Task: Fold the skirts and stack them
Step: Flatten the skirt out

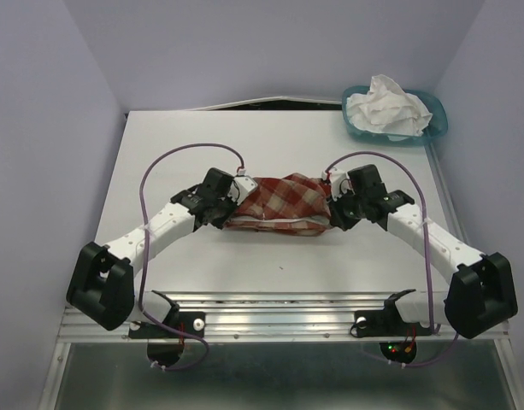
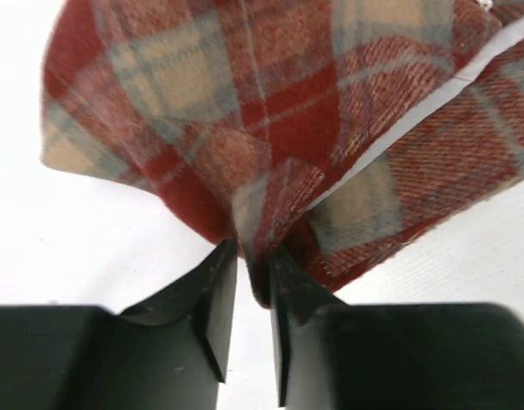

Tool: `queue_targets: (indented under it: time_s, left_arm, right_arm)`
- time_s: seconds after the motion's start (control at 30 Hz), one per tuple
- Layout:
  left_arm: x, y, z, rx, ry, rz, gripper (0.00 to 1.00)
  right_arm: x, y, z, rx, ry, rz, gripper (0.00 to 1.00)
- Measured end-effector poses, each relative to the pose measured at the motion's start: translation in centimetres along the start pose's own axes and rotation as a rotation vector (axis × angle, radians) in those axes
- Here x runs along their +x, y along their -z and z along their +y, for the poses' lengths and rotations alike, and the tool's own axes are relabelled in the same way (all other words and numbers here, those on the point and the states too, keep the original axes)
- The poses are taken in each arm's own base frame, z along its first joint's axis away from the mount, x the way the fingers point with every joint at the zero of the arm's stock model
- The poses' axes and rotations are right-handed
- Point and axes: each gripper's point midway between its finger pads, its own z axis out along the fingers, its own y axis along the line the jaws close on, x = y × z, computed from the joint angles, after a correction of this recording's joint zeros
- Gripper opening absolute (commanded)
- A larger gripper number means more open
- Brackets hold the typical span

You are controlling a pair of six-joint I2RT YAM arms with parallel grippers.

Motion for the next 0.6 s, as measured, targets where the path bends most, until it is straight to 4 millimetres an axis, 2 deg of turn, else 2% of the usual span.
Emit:
queue_targets:
  time_s: [0.23, 0.43, 0.6]
  left_arm:
    - [-2.1, 0.4, 0.0, -0.063, -0.088, -0.029, 0.43]
    - [-2.1, -1.3, -0.9, -0.069, -0.145, 0.001, 0.45]
    - [-2.5, -1.7, -2.1, -0.056, -0.192, -0.003, 0.46]
  right_arm:
    - [1.5, -0.1, -0.4, 0.008, -0.029, 0.064, 0.01]
    - [1.3, 0.0, -0.6, 0.015, -0.046, 0.070, 0.01]
    - [1.0, 0.0, -0.6, 0.018, -0.059, 0.073, 0.01]
